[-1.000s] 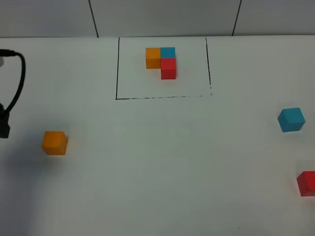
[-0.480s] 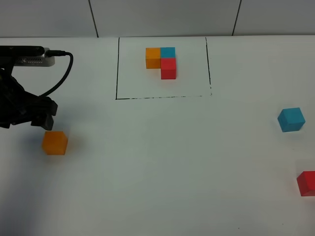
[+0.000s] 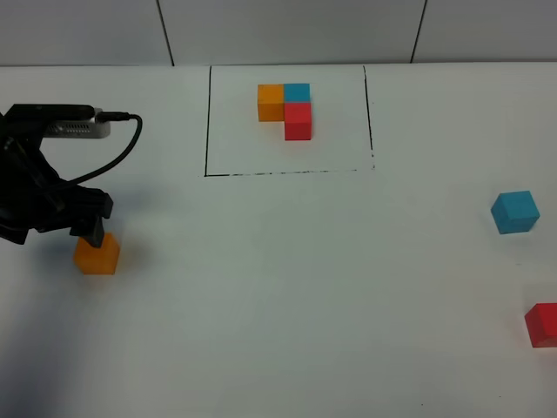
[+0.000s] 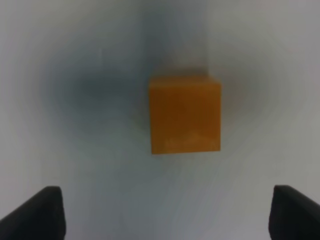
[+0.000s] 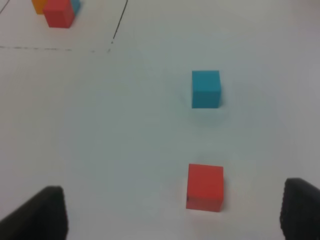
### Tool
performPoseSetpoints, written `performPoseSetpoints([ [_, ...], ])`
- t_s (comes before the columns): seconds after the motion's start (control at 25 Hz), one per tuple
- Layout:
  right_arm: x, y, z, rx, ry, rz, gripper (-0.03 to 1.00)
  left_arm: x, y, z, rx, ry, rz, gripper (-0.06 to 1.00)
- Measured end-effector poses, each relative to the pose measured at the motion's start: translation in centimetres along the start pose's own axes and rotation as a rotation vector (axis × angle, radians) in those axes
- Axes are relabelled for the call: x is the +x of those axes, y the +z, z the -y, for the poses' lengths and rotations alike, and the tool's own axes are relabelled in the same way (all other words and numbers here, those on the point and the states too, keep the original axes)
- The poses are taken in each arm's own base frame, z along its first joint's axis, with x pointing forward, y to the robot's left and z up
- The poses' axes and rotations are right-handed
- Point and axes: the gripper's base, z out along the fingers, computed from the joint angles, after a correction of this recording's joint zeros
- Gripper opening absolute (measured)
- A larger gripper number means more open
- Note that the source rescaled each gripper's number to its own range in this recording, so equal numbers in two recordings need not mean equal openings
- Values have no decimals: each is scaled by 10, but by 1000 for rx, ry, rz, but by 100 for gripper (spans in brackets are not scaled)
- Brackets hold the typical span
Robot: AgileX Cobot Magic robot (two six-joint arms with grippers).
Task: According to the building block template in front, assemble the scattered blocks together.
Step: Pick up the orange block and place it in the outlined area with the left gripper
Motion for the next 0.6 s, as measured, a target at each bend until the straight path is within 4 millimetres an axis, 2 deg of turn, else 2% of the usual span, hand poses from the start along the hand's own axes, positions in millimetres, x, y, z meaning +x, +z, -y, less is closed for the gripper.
performPoseSetpoints([
  [0.36,0,0,0,0,0,0,73,-8,23,0,-3,-49,-16,100],
  [0.6,0,0,0,0,0,0,73,-14,53,12,5,-33,-44,100],
])
